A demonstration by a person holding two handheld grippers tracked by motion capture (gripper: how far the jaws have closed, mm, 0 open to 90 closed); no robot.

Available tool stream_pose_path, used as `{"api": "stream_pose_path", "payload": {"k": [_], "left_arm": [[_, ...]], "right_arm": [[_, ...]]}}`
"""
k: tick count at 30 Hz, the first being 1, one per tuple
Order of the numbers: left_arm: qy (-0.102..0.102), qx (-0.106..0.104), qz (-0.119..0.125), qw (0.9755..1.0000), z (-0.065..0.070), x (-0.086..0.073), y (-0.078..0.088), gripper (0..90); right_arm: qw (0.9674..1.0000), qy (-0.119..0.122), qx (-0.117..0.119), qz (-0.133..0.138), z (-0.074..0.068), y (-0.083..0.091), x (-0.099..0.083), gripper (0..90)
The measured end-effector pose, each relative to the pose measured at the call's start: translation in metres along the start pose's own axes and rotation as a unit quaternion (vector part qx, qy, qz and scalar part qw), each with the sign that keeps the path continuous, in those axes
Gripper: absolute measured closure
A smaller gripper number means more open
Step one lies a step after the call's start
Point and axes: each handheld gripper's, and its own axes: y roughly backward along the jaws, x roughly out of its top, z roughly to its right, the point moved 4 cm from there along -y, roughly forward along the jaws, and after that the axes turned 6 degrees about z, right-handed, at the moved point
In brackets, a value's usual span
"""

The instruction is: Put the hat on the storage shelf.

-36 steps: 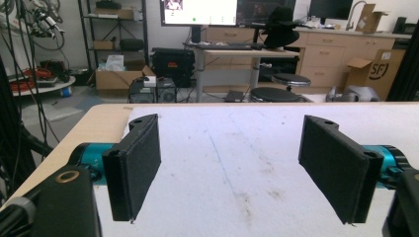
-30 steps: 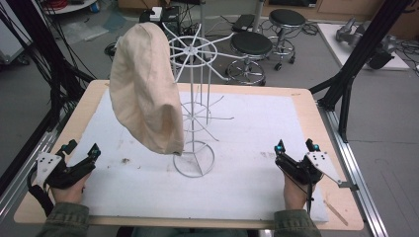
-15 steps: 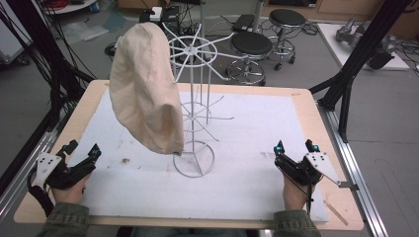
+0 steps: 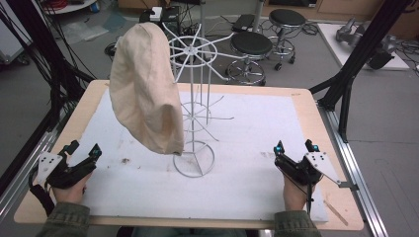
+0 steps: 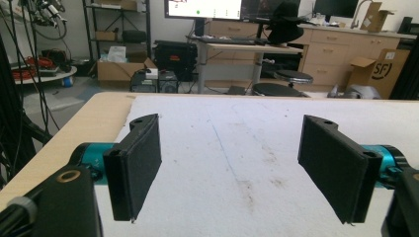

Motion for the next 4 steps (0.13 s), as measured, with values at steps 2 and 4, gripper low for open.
{"api": "stream_pose_path", "payload": {"k": [2,4], "left_arm": [[-0.003,0.000,0.000,1.0000,0.0011,0.0004,0.0007,24.7],[-0.005,-0.001,0.000,1.0000,0.0026,0.0003,0.0018,24.7]], "right_arm": [[1.0000,0.003,0.001,-0.001,0.0000,0.0016,0.0001,7.0],[1.0000,0.004,0.000,-0.002,-0.0001,0.0023,0.0001,6.9]]}}
